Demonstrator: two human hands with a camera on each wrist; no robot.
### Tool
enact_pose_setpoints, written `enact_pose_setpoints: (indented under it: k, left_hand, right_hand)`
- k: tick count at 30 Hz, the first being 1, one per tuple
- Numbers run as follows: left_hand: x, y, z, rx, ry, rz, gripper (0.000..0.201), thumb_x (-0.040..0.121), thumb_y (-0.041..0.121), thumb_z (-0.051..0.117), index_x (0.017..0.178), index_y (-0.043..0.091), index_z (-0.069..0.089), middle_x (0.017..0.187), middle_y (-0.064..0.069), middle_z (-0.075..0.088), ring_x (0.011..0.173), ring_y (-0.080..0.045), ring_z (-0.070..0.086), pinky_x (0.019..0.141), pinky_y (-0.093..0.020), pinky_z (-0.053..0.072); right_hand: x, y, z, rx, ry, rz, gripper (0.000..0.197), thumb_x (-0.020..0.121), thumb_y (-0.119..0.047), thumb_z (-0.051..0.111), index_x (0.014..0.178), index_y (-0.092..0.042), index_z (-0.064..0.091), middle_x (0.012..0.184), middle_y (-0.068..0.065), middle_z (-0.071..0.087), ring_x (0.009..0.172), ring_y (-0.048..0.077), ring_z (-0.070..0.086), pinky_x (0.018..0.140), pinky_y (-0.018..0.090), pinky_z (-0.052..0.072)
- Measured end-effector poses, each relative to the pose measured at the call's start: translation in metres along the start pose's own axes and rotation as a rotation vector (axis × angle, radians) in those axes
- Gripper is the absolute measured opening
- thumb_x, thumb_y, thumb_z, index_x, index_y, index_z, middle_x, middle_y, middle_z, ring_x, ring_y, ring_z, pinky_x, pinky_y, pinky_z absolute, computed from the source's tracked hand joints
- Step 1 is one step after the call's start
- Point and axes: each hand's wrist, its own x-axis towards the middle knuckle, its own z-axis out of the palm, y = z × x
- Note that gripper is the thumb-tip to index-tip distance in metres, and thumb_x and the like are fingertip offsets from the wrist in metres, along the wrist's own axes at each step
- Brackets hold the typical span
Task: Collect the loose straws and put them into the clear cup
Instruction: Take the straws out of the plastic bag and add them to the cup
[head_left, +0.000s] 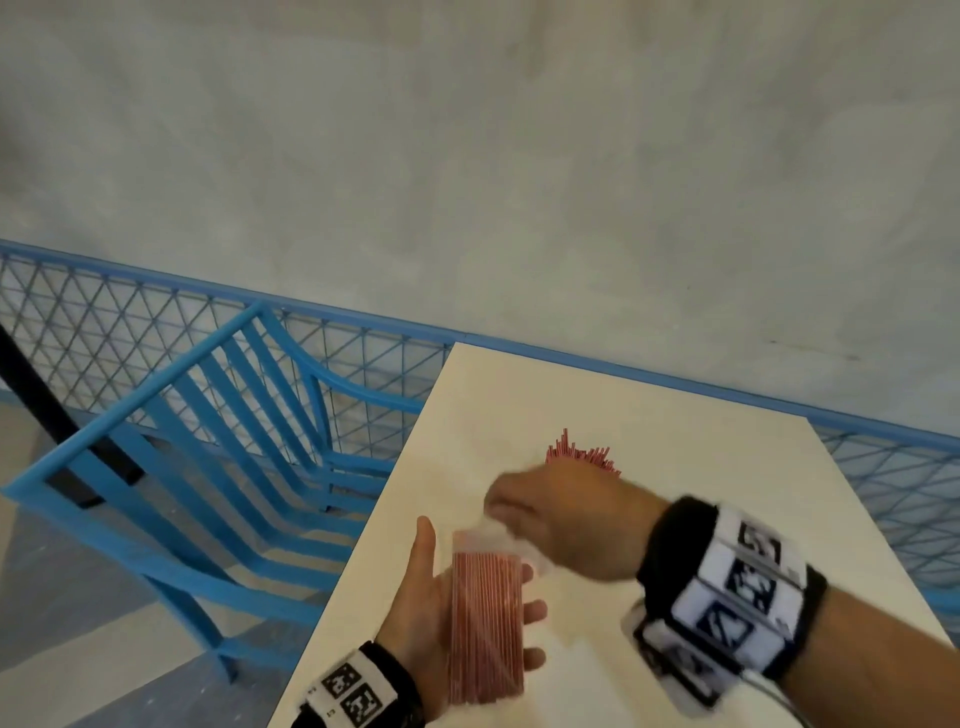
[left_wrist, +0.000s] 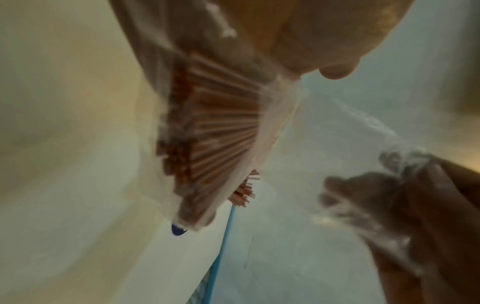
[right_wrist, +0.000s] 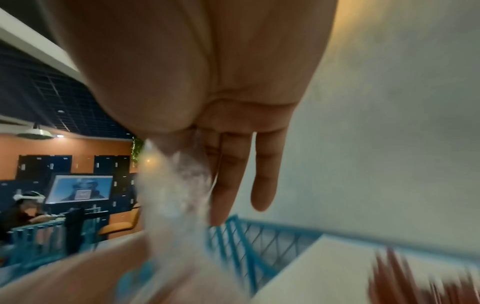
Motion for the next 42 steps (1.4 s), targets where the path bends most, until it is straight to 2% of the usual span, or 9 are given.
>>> enact_pose_setpoints:
  k: [7,10,13,17,20,22,29,36,42]
  left_hand:
    - [-0.014,-0.01,0.015,0.018,-0.082,-0.036,0.094,0.074,0.077,0.029,0.116,0.003,0.068,0.126,-0.028,0.061,0.102,-0.044,0.061,0.091,-0.053,0.046]
    - [-0.016,-0.003,0.016,0.001,-0.04,0.063,0.092,0.081,0.074,0.026,0.12,0.0,0.064,0.118,-0.028,0.064,0.097,-0.042,0.062,0.089,-0.051,0.047]
    - [-0.015,0.008,0.017,-0.015,0.0,0.149,0.09,0.082,0.074,0.027,0.117,0.002,0.065,0.115,-0.025,0.067,0.104,-0.039,0.061,0.098,-0.049,0.043]
    - [-0.01,0.015,0.024,-0.042,0.013,0.215,0.085,0.079,0.075,0.031,0.119,0.008,0.066,0.121,-0.021,0.066,0.12,-0.032,0.055,0.104,-0.045,0.036]
    - [-0.007,0.014,0.027,-0.003,-0.006,0.242,0.08,0.078,0.073,0.037,0.12,0.013,0.066,0.122,-0.017,0.067,0.118,-0.028,0.056,0.098,-0.043,0.041]
    - [-0.009,0.014,0.029,0.07,-0.036,0.261,0.069,0.076,0.065,0.045,0.115,0.014,0.07,0.118,-0.015,0.069,0.111,-0.027,0.06,0.094,-0.044,0.044]
    - [-0.014,0.018,0.031,0.208,0.003,0.433,0.061,0.071,0.033,0.069,0.116,-0.006,0.061,0.097,-0.022,0.063,0.084,-0.031,0.061,0.082,-0.043,0.048]
    - [-0.017,0.02,0.045,0.216,0.042,0.489,0.04,0.078,0.026,0.064,0.112,0.003,0.065,0.107,-0.02,0.071,0.095,-0.031,0.067,0.093,-0.047,0.049]
    - [-0.024,0.031,0.04,0.133,0.025,0.494,0.049,0.072,0.033,0.064,0.114,0.008,0.058,0.111,-0.014,0.072,0.094,-0.029,0.068,0.069,-0.04,0.053]
  right_hand:
    - [0.048,0.06,-0.027,0.354,0.372,0.514,0.052,0.095,-0.052,0.038,0.134,-0.018,0.045,0.128,0.003,0.058,0.118,0.022,0.053,0.1,0.036,0.042]
    - [0.021,0.055,0.01,0.571,0.487,0.626,0.067,0.085,-0.073,0.022,0.088,-0.017,0.058,0.088,0.006,0.061,0.092,0.028,0.056,0.085,0.039,0.045]
    - [-0.017,0.033,0.057,1.18,0.247,0.795,0.092,0.061,-0.087,0.034,0.1,-0.007,0.057,0.098,0.012,0.066,0.09,0.03,0.065,0.081,0.046,0.056]
    - [-0.043,-0.01,0.114,1.783,-0.077,0.697,0.083,0.043,-0.051,0.087,0.087,0.015,0.063,0.069,0.026,0.066,0.048,0.027,0.065,0.067,0.044,0.049]
    - [-0.04,-0.022,0.129,1.833,0.207,0.767,0.069,0.054,-0.032,0.09,0.083,0.024,0.061,0.078,0.029,0.065,0.033,0.018,0.058,0.082,0.057,0.046]
    - [-0.04,-0.023,0.125,1.833,0.159,0.787,0.051,0.078,-0.051,0.063,0.1,-0.006,0.068,0.091,0.007,0.073,0.066,-0.001,0.07,0.077,0.026,0.056]
    - [-0.039,-0.01,0.134,2.041,0.285,0.748,0.049,0.073,-0.032,0.068,0.105,0.005,0.069,0.107,0.032,0.066,0.096,0.047,0.066,0.086,0.051,0.052]
    - [-0.034,-0.02,0.124,2.363,0.312,0.676,0.064,0.087,-0.054,0.044,0.097,0.004,0.069,0.071,0.029,0.065,0.05,0.033,0.059,0.047,0.033,0.052]
    - [-0.047,-0.01,0.116,1.871,0.432,0.896,0.042,0.092,-0.038,0.053,0.092,0.003,0.061,0.047,0.02,0.051,0.03,0.019,0.041,0.033,0.018,0.034]
